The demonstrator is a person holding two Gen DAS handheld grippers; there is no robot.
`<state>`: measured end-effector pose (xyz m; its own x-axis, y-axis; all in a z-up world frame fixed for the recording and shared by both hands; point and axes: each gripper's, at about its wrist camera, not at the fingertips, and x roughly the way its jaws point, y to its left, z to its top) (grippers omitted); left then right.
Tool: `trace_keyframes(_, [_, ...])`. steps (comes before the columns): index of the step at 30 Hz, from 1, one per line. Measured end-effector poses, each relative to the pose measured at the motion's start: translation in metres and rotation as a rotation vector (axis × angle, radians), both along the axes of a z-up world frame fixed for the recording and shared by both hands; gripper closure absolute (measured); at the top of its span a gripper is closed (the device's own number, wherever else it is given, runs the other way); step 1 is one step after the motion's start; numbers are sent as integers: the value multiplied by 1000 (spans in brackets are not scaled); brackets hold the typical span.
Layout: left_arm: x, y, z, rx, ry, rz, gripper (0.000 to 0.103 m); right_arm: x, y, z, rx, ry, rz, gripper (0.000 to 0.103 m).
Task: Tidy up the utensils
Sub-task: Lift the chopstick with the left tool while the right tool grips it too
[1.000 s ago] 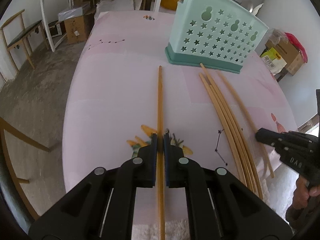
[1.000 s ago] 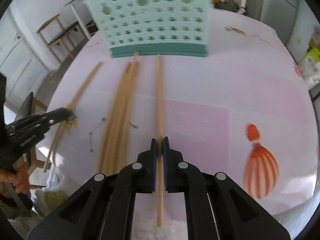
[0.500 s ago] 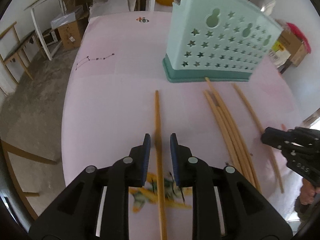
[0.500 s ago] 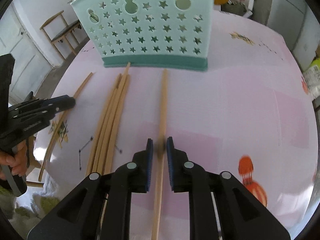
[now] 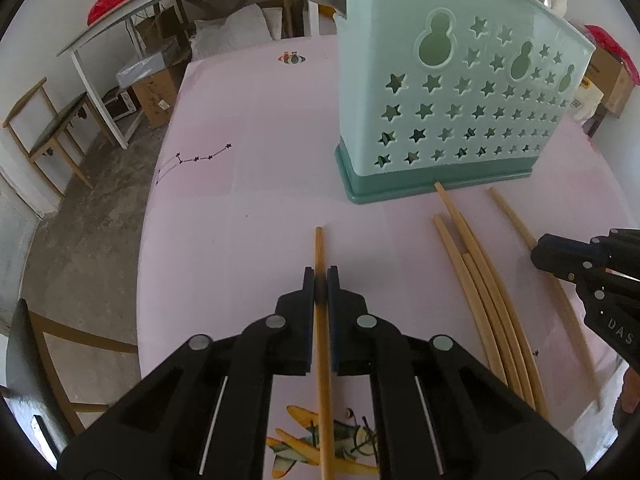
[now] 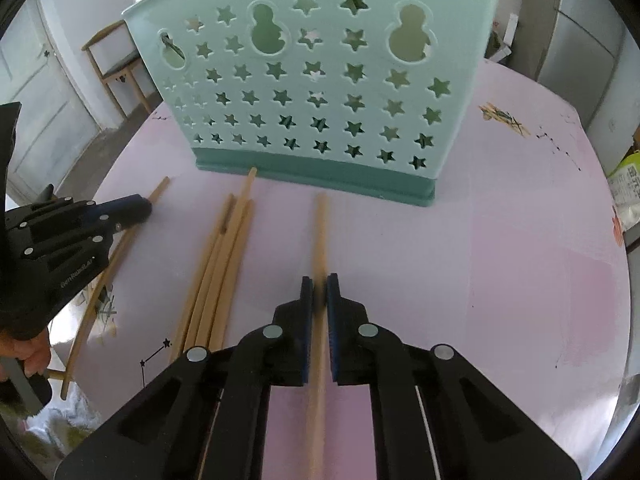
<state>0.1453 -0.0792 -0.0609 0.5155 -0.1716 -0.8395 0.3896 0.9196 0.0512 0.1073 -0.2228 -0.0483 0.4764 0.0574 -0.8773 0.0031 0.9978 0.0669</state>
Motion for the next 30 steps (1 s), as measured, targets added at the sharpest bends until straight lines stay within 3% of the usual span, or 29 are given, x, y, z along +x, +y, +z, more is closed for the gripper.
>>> trace_keyframes(5, [-3,3,7,-25,-16,13,98,-2,-2,7,27,-24,-26,96])
trace_keyframes(21, [-30,11,62,-26,-167,0,98,-44,-29,91,146,-250,-123,96])
trace_keyframes(30, [-34,12,74,-24,-207,-1,98,-50,-30,103,172,-285,-125,96])
